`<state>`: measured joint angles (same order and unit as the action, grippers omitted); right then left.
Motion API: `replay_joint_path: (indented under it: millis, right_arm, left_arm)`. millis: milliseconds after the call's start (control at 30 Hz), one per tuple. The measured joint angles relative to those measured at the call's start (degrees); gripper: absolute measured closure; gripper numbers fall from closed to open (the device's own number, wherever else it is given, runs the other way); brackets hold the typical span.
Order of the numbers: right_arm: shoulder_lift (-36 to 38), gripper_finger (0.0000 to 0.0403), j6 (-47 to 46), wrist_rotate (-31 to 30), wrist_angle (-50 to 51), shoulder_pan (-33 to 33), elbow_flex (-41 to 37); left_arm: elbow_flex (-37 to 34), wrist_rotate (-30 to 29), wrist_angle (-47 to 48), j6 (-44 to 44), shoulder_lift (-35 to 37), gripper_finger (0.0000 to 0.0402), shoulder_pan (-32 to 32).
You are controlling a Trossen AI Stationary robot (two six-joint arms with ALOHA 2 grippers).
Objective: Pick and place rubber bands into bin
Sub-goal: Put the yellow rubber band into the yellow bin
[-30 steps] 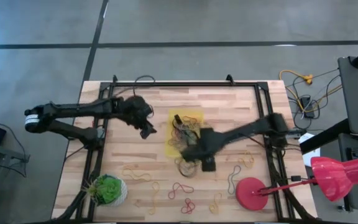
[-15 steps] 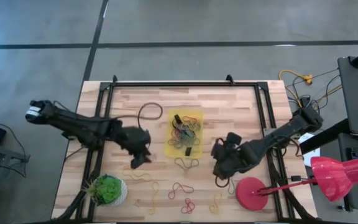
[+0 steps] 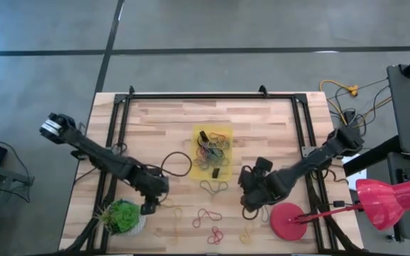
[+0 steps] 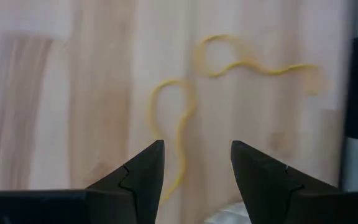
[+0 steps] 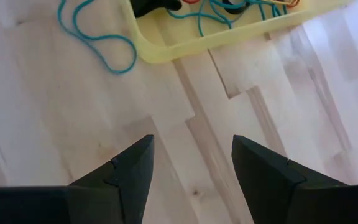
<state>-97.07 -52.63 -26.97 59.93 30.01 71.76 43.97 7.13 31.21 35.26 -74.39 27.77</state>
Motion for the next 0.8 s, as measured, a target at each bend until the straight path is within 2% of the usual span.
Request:
replay_joint_path:
  millis: [567,733,800]
  right_arm:
    - [-0.49,0.0199,0.10,0.02,-0.64,-1.69,-0.30]
    - [-0.49,0.0199,0.12,0.47,-0.57,-1.67,-0.30]
    - [-0.49,0.0199,0.15,0.50,-0.47,-1.67,-0.30]
  left_arm:
    - [-0.84,-1.98,-1.58,-2.56,-13.14,0.0231,0.19]
    - [0.20,-3.68,-0.99,2.37,-14.74,0.0231,0.65]
    - [0.76,-6.26,-1.21,3.44,-14.90,0.0231,1.36]
